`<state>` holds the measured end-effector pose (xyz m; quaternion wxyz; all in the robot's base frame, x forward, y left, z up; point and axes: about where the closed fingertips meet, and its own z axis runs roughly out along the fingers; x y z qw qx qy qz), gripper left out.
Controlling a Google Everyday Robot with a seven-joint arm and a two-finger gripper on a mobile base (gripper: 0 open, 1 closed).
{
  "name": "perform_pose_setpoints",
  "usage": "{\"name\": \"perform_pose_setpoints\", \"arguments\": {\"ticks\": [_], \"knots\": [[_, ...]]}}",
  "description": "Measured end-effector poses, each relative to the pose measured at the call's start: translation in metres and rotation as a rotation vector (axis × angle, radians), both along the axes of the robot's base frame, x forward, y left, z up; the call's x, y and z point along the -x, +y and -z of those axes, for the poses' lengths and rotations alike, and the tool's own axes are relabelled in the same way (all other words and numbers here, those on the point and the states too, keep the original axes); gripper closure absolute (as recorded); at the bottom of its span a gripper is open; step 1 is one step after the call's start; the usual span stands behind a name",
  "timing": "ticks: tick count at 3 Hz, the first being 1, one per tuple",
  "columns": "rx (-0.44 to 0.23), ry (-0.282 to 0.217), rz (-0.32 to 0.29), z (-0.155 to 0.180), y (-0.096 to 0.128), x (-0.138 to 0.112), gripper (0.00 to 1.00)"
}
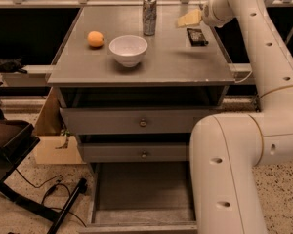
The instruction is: Place rxbar chocolate into bottom drawer
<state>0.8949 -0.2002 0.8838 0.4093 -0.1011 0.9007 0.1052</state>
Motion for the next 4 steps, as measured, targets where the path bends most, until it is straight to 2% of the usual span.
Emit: {"name": "perform_pose_setpoints", "arguments": {"ticks": [2, 4], "knots": [[-0.003, -0.013, 0.043, 0.025, -0.005, -0.019, 0.00], [0.021, -0.003, 0.030, 0.051, 0.010, -0.032, 0.00]]}}
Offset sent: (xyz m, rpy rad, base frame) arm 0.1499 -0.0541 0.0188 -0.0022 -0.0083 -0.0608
